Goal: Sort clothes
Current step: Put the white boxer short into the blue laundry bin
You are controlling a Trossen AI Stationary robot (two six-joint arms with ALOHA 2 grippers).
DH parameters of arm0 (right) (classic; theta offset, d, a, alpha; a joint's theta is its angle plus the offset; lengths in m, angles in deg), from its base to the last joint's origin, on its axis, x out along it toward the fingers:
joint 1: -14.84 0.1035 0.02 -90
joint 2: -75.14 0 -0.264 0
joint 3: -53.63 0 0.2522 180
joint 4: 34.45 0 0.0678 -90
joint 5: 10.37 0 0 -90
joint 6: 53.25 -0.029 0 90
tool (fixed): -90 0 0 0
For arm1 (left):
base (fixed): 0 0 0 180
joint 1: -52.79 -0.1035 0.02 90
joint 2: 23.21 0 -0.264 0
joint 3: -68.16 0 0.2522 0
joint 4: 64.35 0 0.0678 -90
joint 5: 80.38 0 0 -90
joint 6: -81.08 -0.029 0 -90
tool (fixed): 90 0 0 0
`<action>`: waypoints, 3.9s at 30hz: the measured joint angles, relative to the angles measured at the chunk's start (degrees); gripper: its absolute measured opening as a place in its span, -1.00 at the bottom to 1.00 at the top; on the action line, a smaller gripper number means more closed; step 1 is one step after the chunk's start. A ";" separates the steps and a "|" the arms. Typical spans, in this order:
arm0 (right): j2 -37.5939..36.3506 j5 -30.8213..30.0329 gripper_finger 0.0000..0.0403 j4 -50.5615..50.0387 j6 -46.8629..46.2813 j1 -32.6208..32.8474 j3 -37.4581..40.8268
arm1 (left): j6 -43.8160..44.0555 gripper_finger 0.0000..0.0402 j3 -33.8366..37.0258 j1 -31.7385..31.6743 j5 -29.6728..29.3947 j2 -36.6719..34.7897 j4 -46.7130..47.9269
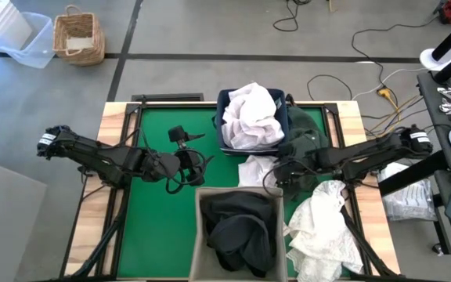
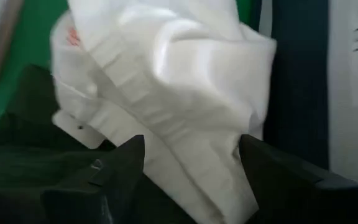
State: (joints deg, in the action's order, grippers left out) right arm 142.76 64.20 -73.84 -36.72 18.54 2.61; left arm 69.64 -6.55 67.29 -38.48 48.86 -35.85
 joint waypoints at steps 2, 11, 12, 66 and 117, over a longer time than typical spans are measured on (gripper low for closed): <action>1.76 -1.25 0.30 0.71 0.01 0.00 0.00 | 0.00 0.63 0.00 0.00 0.00 0.00 0.00; 7.68 -4.58 0.21 2.62 0.03 -0.35 0.00 | 0.00 0.63 0.02 0.00 0.00 0.00 0.00; 8.10 -4.77 0.18 2.66 -0.01 -0.37 -0.02 | 0.00 0.63 0.00 0.00 0.00 0.00 -0.02; -9.35 -5.69 -0.94 -3.18 -11.36 -0.37 -3.21 | 0.20 0.63 0.00 0.00 0.02 0.00 0.00; -14.77 -9.25 -0.96 -15.70 -21.25 -0.37 -29.24 | -0.02 0.63 0.02 0.02 -4.00 3.02 1.24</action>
State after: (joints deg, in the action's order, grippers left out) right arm 127.99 54.95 -89.54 -57.98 18.17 -26.63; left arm 69.62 -6.53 67.31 -42.48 51.88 -34.61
